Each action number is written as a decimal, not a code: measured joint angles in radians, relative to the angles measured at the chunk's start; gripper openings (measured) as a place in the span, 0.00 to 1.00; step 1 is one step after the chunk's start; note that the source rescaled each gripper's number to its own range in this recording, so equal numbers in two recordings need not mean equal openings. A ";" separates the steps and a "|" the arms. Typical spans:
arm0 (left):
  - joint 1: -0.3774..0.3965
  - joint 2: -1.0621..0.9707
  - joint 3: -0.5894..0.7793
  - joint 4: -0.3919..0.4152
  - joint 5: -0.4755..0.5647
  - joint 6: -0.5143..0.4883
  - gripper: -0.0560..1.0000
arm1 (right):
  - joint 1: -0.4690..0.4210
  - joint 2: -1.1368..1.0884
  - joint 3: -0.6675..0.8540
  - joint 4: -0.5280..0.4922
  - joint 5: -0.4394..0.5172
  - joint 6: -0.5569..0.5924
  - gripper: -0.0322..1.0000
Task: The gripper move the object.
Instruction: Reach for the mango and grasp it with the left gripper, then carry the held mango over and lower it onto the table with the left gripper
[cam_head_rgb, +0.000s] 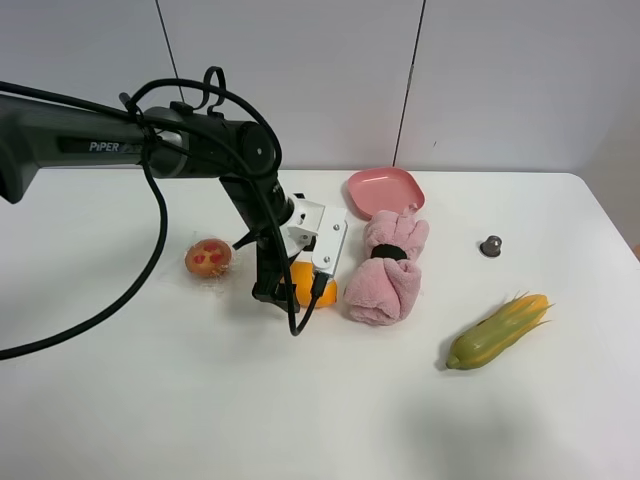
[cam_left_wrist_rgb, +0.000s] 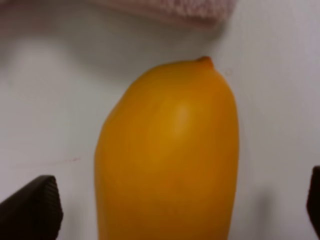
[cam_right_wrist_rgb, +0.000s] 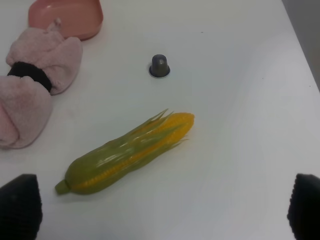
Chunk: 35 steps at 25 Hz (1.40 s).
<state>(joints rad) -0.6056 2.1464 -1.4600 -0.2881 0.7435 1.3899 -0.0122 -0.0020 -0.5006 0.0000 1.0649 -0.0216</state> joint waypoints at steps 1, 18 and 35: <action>0.000 0.009 0.000 0.000 -0.002 0.007 1.00 | 0.000 0.000 0.000 0.000 0.000 0.000 1.00; 0.009 0.093 -0.003 -0.004 -0.060 0.083 1.00 | 0.000 0.000 0.000 0.000 0.000 0.000 1.00; 0.020 0.082 -0.047 -0.006 -0.011 0.058 0.06 | 0.000 0.000 0.000 0.000 0.000 0.000 1.00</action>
<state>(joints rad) -0.5854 2.2287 -1.5070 -0.2937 0.7322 1.4475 -0.0122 -0.0020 -0.5006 0.0000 1.0649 -0.0216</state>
